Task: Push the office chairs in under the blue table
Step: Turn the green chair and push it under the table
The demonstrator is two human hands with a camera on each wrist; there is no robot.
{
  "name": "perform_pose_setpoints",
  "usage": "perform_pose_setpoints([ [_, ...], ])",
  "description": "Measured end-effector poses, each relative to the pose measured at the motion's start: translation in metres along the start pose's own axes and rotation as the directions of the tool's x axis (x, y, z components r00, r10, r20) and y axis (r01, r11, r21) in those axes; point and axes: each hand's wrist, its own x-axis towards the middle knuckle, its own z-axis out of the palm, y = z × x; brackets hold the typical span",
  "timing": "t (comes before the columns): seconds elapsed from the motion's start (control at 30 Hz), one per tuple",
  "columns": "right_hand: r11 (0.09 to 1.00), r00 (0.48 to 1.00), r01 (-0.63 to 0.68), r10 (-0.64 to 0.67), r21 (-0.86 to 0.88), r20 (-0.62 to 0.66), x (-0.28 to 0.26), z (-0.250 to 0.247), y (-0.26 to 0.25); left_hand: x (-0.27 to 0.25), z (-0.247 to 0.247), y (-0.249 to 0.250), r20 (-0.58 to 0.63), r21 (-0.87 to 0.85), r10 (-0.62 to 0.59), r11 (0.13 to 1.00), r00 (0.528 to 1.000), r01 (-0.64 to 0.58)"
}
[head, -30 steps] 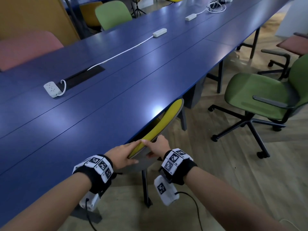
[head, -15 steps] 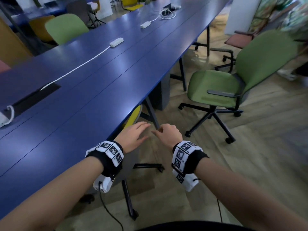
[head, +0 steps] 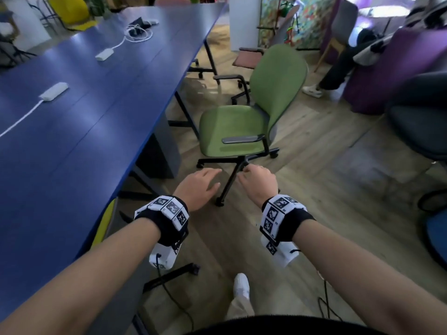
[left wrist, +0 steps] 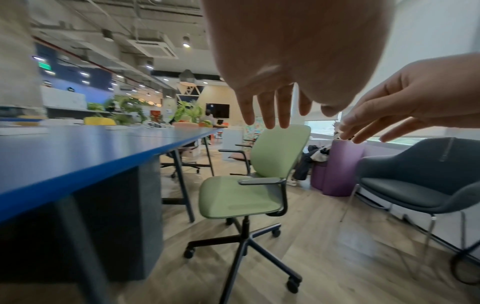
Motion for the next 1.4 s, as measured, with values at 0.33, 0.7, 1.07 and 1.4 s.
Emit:
perform_pose_setpoints([
  [0.33, 0.994, 0.991, -0.103, 0.105, 0.022, -0.085, 0.130, -0.037, 0.050, 0.174, -0.001, -0.002, 0.058, 0.014, 0.142, 0.990, 0.988, -0.143],
  [0.7, 0.997, 0.978, -0.022, 0.038, 0.079, -0.204, 0.263, -0.105, 0.107, 0.359, -0.014, 0.023, -0.082, -0.069, 0.172, 0.982, 0.982, -0.178],
  [1.07, 0.978, 0.977, 0.209, -0.208, 0.012, -0.046, 0.436, -0.167, 0.220, 0.539, 0.025, 0.076, -0.273, -0.309, -0.015, 0.948, 0.962, -0.073],
  [1.4, 0.905, 0.885, 0.400, -0.340, -0.146, 0.318, 0.546, -0.170, 0.275, 0.613, 0.089, 0.109, 0.159, -0.229, -0.369, 0.889, 0.916, 0.398],
])
